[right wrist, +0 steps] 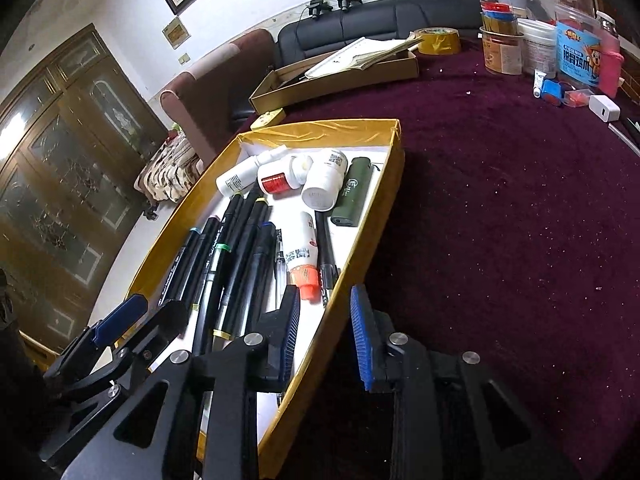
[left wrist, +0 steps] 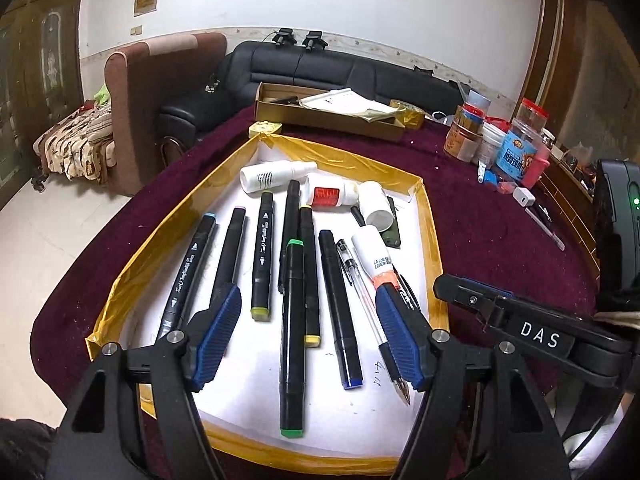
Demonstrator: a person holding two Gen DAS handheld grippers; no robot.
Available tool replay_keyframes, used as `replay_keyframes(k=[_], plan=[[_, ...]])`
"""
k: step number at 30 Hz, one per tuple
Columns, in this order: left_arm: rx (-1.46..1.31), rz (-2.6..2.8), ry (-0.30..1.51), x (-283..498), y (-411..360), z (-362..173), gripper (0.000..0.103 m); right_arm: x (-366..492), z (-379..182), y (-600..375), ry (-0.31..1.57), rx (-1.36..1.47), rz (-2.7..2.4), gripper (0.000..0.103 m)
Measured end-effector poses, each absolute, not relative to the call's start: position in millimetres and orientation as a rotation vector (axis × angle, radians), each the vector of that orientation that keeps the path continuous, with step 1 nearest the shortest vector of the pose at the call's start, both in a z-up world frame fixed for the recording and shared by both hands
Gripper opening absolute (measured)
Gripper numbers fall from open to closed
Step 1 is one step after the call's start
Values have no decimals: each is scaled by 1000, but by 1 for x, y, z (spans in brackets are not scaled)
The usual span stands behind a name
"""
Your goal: Organize rigid objects
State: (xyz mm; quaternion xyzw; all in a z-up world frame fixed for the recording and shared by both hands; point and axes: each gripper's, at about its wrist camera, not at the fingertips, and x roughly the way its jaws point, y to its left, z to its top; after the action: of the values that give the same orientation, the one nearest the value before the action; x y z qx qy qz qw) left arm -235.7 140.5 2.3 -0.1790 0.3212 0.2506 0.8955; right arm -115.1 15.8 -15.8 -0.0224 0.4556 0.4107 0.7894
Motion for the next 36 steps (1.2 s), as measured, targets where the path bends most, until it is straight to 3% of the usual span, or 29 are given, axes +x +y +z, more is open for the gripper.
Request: replay_keyframes(k=[10,17,25,31,36], plan=[[-411,527,685,-240,154,-5,70,-116,-21,28,999,-83,884,24],[-529,587,583,-274,197,1,69,-111,-19,41,1039,-55,887,46],[-626,651,531,-304,229,-7,70,-112,-19,38,1040,-21,825,46],[-645,637,497,-306,234,-9,70,-134,13,37,885,38,940,46],[-670,669,457,-321,243,-5,70,-138,-5,89,1136,94,1250,47]])
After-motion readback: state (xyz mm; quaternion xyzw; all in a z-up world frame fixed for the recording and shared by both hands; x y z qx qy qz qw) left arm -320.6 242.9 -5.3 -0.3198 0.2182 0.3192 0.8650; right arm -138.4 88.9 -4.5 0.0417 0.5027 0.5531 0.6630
